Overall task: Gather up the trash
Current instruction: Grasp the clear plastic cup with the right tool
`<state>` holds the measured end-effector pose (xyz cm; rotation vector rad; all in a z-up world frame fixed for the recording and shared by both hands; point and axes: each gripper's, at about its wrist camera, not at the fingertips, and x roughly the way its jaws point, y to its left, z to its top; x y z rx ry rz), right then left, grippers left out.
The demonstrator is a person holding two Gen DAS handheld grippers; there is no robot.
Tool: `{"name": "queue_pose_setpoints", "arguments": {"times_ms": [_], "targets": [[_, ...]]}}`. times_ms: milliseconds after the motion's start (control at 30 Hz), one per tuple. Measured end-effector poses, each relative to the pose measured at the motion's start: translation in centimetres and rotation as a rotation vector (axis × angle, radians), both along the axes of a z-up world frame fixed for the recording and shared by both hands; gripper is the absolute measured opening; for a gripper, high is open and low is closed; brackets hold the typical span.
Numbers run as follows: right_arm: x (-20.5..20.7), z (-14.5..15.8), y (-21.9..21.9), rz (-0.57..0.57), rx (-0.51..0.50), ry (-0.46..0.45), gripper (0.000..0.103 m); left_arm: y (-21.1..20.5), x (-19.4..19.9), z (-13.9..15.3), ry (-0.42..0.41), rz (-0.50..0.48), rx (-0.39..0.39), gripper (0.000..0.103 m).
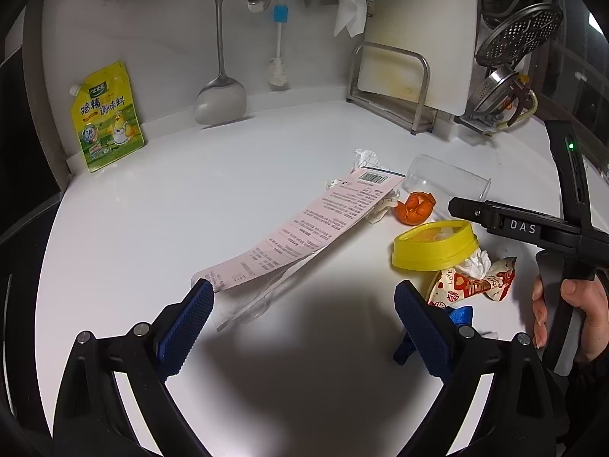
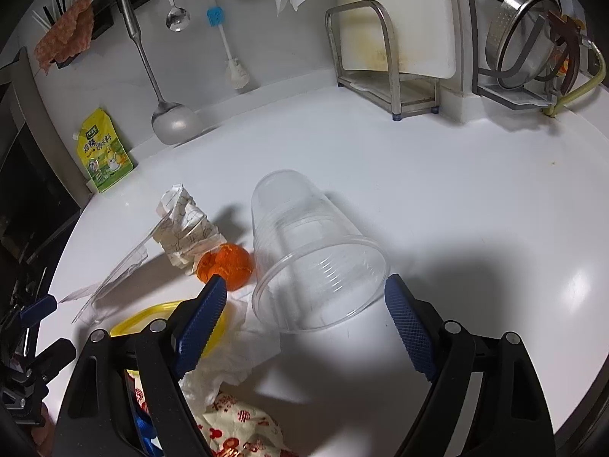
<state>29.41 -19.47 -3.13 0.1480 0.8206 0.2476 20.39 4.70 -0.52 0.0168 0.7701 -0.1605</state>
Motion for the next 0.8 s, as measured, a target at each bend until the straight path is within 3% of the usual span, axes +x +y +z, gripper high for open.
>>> {"name": "queue_pose_setpoints", "arguments": {"times_ms": [133, 233, 567, 800], "targets": [[-0.2, 0.3, 0.2, 0.000, -0.018, -0.035, 0.080, 0.0, 0.0, -0.1, 0.003, -0.001, -0.004, 0.094], [-0.4, 0.4, 0.3, 0.007, -0.035, -0.049, 0.064, -0.2, -0.1, -0.2, 0.002, -0.005, -0.001, 0.094], [-1.8, 0.8, 0.1, 0.015, -0.010, -0.078, 0.063, 0.0, 0.1, 0.1, -0.010, -0.007, -0.014, 0.094], [-3.1, 1.6, -1.5, 0.000, 0.062, -0.084, 0.063, 0.7, 1.1, -0.5, 0.009, -0.010, -0.002, 0.094]]}}
